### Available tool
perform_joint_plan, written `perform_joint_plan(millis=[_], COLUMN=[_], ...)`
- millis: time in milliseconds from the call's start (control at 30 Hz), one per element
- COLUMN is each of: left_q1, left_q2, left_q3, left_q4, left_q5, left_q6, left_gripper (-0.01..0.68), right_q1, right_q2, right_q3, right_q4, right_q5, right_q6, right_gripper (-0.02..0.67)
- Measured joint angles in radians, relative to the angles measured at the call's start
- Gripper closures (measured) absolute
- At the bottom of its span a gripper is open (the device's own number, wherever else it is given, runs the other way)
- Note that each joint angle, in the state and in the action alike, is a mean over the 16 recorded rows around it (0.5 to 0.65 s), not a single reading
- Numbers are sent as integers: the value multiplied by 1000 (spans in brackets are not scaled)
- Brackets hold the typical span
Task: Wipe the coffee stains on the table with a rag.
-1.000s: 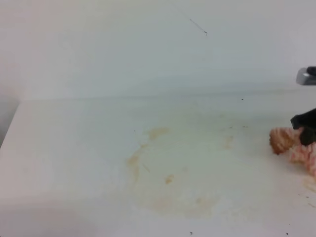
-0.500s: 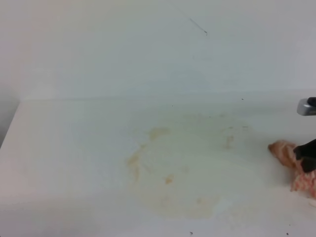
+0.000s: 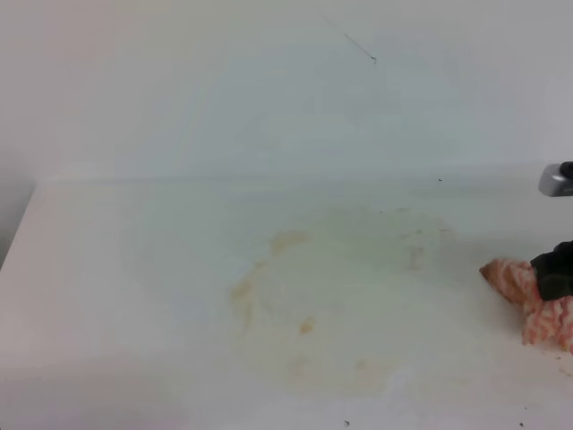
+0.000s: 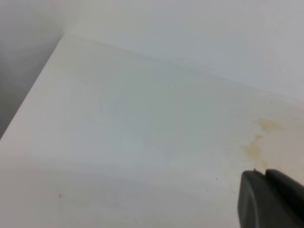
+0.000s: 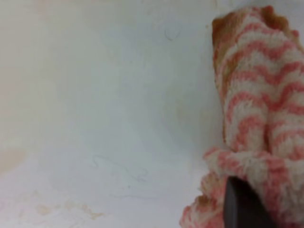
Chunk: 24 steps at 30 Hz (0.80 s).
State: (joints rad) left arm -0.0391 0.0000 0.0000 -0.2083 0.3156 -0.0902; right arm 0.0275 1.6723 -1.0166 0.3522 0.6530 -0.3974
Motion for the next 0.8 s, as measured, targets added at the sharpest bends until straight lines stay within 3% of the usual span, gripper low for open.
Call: perform_joint_plan(millis=[467, 800], left_q1=[0, 0], left_q2=[0, 0], left_q3=[0, 0], left_q4=[0, 0], left_q5=[0, 0], left_q6=[0, 0], left_gripper=[675, 675], right_q1=[1, 0], right_q2=[-5, -2], right_q3=[0, 0], right_q4=[27, 256], right_q5=[-1, 27], right_q6=[-43, -272], right_gripper=[462, 452])
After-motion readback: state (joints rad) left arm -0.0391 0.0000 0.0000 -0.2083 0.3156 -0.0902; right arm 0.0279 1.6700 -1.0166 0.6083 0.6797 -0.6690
